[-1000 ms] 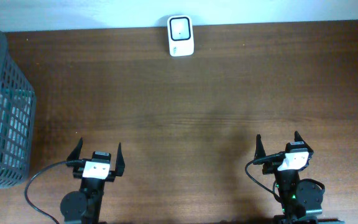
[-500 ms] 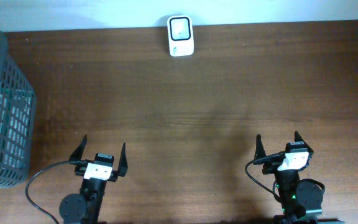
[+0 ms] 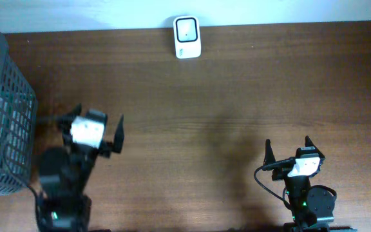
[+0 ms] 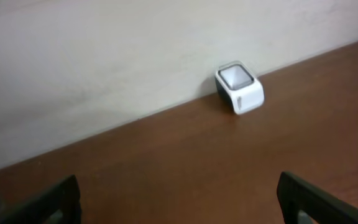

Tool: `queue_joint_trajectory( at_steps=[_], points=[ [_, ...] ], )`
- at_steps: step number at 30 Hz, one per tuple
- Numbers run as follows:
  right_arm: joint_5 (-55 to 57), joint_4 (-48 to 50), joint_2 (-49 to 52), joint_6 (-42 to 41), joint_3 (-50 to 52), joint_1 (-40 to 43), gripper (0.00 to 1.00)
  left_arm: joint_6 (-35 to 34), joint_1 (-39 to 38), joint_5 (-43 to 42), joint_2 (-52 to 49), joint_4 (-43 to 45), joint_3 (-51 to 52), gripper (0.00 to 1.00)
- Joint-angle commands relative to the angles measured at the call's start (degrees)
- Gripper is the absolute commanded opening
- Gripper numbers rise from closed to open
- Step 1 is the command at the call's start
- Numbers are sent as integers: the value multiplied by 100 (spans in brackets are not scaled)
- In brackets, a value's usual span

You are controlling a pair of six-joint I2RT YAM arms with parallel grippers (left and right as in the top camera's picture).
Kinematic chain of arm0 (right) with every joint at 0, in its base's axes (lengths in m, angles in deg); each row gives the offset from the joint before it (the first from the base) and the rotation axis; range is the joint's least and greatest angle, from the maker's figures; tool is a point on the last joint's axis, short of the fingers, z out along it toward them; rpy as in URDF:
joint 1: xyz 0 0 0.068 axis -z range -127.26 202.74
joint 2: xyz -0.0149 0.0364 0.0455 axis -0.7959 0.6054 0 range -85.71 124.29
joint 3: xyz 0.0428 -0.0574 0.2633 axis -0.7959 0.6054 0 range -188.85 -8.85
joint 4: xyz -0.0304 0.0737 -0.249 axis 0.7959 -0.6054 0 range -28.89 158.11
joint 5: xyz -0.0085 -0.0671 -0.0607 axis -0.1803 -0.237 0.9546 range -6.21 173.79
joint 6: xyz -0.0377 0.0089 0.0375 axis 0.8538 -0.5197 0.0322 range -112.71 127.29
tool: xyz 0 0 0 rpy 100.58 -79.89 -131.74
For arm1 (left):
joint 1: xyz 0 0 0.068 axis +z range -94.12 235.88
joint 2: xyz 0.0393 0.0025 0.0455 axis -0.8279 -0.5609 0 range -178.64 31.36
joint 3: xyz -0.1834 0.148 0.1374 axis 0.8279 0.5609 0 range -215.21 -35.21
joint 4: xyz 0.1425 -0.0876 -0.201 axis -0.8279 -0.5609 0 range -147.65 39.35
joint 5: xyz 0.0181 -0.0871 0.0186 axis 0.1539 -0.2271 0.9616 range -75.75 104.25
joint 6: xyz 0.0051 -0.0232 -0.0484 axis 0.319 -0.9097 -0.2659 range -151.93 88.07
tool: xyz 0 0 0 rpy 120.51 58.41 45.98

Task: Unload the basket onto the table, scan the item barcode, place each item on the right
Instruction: 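Reach the left gripper into the grey basket toward the green-white package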

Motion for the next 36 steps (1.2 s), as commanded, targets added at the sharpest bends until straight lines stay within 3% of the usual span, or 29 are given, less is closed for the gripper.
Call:
queue_joint_trajectory(
  at_steps=[1, 8, 11, 16, 18, 21, 27, 31, 36],
  points=[
    [-33, -4, -39, 35, 50, -39, 98, -37, -28, -208, -1318, -745, -1499, 99],
    [-33, -4, -39, 35, 50, -39, 98, -39, -28, -789, -4148, -3842, -5066, 99],
    [-33, -4, -39, 35, 50, -39, 98, -39, -28, -1742, -5021, -4885, -6251, 99],
    [-33, -4, -39, 35, 50, -39, 98, -35, -28, -1690, -5313, -4848, -6395, 99],
    [-31, -4, -39, 35, 50, -39, 98, -44, -26, -1191, -5322, -4616, -6406, 100],
    [-33, -4, -39, 35, 50, -39, 98, -579, 197, -402, -5322, -4553, -6778, 100],
    [-31, -4, -39, 35, 50, -39, 98, -1521, 1661, 138, -5322, -4269, -7764, 99],
    [-33, -4, -39, 35, 50, -39, 98, -2144, 2999, 396, -5346, -4172, -7729, 99],
    [-31, -4, -39, 35, 50, -39, 98, -2310, 3967, 1010, -5541, -4262, -7464, 99]
  ],
)
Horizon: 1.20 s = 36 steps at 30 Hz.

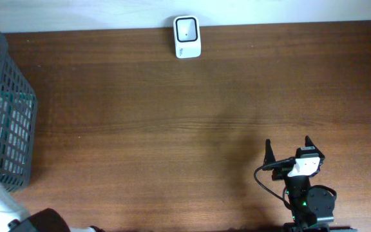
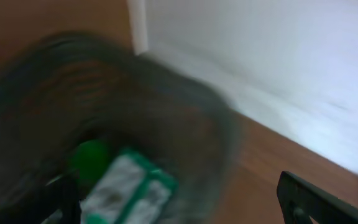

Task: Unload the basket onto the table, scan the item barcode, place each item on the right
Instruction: 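Reach the left gripper into the grey basket toward the green-white package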

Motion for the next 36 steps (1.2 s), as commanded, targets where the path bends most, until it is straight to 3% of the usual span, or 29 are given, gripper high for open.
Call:
queue_joint_trajectory(
  at_steps=[1, 8, 15, 18, 20, 27, 31, 36],
  points=[
    [-33, -4, -44, 35, 50, -39, 98, -203, 610, 509, -269, -96, 284, 99],
    [-31, -4, -44, 35, 50, -39, 98, 881, 1145, 507, -907, 127, 1010, 99],
    [-31, -4, -44, 35, 50, -39, 98, 2791, 1309, 219, -2011, 378, 1069, 99],
    [-31, -4, -44, 35, 50, -39, 98, 3274, 1309, -511, -2371, 409, 1069, 100],
    [-31, -4, -44, 35, 50, -39, 98, 3676, 1303, -929, -2586, 442, 1069, 94],
    [-31, -4, -44, 35, 50, -39, 98, 3687, 1331, -809, -2959, 619, 1069, 92],
    [-33, -4, -44, 35, 50, -39, 98, 3681, 1294, -1145, -3097, 619, 1084, 80],
    [-33, -4, -44, 35, 50, -39, 98, 3683, 1097, -1340, -3314, 614, 1084, 80]
  ],
)
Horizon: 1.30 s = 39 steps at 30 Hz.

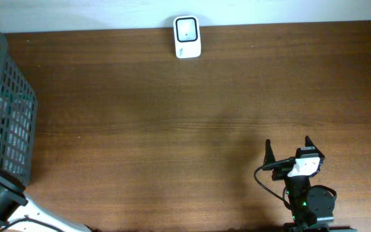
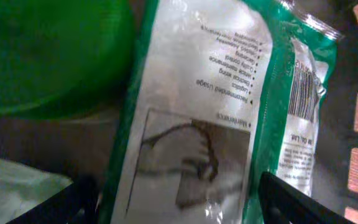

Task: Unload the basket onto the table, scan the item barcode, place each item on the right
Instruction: 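Reach the left gripper into the grey basket toward the green-white package, then lift the green-white glove package out and drop it mid-table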

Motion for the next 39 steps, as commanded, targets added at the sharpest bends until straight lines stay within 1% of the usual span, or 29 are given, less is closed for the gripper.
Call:
queue_joint_trajectory(
  at_steps=[1, 4, 6, 9, 10, 12, 15, 17, 19, 21, 25, 26, 28, 29, 31, 36, 39],
  points=[
    [-33, -4, -42, 37, 50, -39, 98, 83, -173, -291, -267, -39, 28, 79],
    [-33, -4, -42, 37, 50, -39, 98, 83, -188, -326, -269, -17, 28, 70],
    [-31, -4, -42, 37, 50, -39, 98, 61, -188, -472, -269, -22, 31, 60],
    [-31, -4, -42, 37, 50, -39, 98, 59, -186, -533, -269, 39, 94, 52],
    [-31, -4, -42, 37, 50, -39, 98, 59, -186, -533, -269, 42, 94, 47],
    [-33, -4, -42, 37, 50, -39, 98, 57, -173, -533, -267, 103, 90, 31],
    [-33, -4, -42, 37, 50, -39, 98, 22, -170, -533, -267, 153, -2, 18],
    [-31, -4, -42, 37, 50, -39, 98, -186, -170, -535, -267, 153, -175, 13],
    [-33, -4, -42, 37, 50, -39, 98, -516, -170, -560, -267, 151, -365, 0],
    [-33, -4, -42, 37, 50, -39, 98, -1305, -170, -817, -214, 79, -710, 0],
    [-33, -4, -42, 37, 50, -39, 98, -1744, -170, -1397, 46, -63, -1062, 0],
    [-33, -4, -42, 37, 50, -39, 98, -1810, -170, -1797, 251, -46, -1154, 0],
    [-31, -4, -42, 37, 50, -39, 98, -1816, -170, -2129, 455, -42, -1235, 0],
    [-31, -4, -42, 37, 50, -39, 98, -1963, -170, -2280, 603, -37, -1292, 0],
    [-33, -4, -42, 37, 50, -39, 99, -2439, -170, -2382, 968, 31, -1370, 0],
    [-33, -4, -42, 37, 50, -39, 98, -2723, -173, -2376, 2127, 149, -1390, 0],
    [-33, -4, -42, 37, 50, -39, 98, -3012, -205, -2396, 2824, 170, -1390, 0]
  ],
)
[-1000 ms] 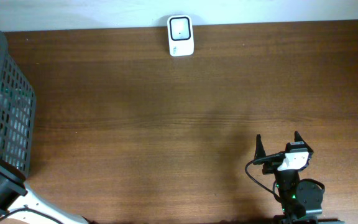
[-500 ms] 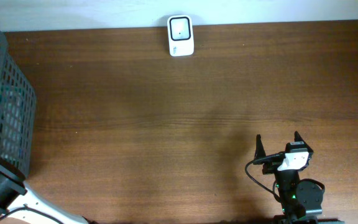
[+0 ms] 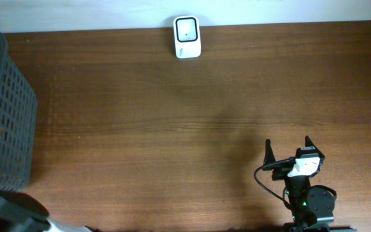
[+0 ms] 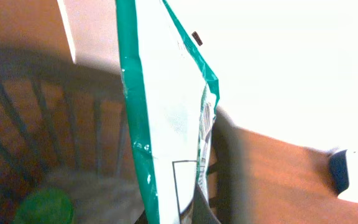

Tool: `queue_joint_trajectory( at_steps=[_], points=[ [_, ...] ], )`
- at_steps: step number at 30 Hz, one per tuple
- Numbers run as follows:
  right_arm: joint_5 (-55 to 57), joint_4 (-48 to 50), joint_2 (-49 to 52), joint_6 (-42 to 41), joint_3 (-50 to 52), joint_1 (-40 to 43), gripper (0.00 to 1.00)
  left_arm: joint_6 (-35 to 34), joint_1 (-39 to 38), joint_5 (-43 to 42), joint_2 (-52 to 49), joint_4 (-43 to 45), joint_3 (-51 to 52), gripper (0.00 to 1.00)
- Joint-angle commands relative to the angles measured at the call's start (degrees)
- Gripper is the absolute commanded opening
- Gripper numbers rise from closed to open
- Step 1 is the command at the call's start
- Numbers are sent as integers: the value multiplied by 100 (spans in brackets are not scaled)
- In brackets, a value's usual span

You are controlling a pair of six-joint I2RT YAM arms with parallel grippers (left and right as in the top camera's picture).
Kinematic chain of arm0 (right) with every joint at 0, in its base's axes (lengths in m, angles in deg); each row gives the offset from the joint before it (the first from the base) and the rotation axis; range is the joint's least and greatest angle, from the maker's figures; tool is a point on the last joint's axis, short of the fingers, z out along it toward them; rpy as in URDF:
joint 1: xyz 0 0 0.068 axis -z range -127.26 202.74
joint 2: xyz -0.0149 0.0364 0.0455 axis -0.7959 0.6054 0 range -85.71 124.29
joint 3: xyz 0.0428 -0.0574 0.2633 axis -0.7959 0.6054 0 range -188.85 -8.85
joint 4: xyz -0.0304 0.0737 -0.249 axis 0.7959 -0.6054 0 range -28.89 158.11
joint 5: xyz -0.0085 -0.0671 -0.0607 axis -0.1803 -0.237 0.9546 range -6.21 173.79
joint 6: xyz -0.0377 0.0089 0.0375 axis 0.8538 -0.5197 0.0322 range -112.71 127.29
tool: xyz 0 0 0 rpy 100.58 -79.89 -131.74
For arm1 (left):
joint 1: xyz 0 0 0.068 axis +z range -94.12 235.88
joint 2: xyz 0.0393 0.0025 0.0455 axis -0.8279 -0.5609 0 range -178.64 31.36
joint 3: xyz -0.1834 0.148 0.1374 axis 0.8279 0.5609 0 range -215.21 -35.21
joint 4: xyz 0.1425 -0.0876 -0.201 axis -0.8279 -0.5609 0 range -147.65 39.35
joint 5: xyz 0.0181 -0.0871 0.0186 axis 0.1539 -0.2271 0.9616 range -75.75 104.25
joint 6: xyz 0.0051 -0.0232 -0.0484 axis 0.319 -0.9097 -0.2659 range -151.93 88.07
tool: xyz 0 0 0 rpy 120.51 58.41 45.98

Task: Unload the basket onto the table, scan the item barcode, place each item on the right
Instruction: 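Lift the green-white glove package out and drop it mid-table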

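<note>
In the left wrist view a green-and-white pouch (image 4: pixel 166 124) stands upright, and my left gripper (image 4: pixel 182 213) is shut on its lower end. Only dark finger edges (image 4: pixel 205 210) show beside it. The pouch is held above the grey basket (image 4: pixel 55 137), which has a green round item (image 4: pixel 42 208) in its bottom. The white barcode scanner (image 3: pixel 187 37) stands at the table's far edge and also shows as the scanner (image 4: pixel 353 177) at the wrist view's right edge. My right gripper (image 3: pixel 288 148) rests open at the front right, holding nothing.
The dark mesh basket (image 3: pixel 8 109) takes up the table's left end. A pale wall runs behind the far edge. A piece of the left arm (image 3: pixel 5 216) shows in the bottom left corner of the overhead view.
My left gripper was open close over the pouch lying in the basket. Now it is shut on the pouch, which is upright and raised above the basket floor. The right arm has not moved.
My left gripper was open above the table beside the basket, facing the scanner. Then it was over the basket, with the pouch and green item below. Then it was low over the pouch. Now it holds the pouch raised.
</note>
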Motion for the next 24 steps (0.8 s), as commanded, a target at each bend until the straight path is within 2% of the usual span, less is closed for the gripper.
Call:
queue_joint_trajectory(
  at_steps=[1, 4, 10, 17, 19, 24],
  points=[
    [-33, -4, -42, 37, 50, -39, 99, -396, -87, -326, 903, 20, -173, 0],
    [-33, -4, -42, 37, 50, -39, 99, -396, -343, -745, 1342, 0, -173, 0],
    [-33, -4, -42, 37, 50, -39, 98, -267, -1862, -951, 1473, -542, -157, 0],
    [-33, -4, -42, 37, 50, -39, 98, 46, -4247, -149, 463, -1788, -155, 0],
    [-31, -4, -42, 37, 50, -39, 98, 348, -4824, 24, 24, -2035, -155, 0],
    [-31, -4, -42, 37, 50, -39, 98, 483, -6011, 61, -1202, -2017, -155, 0]
  ],
)
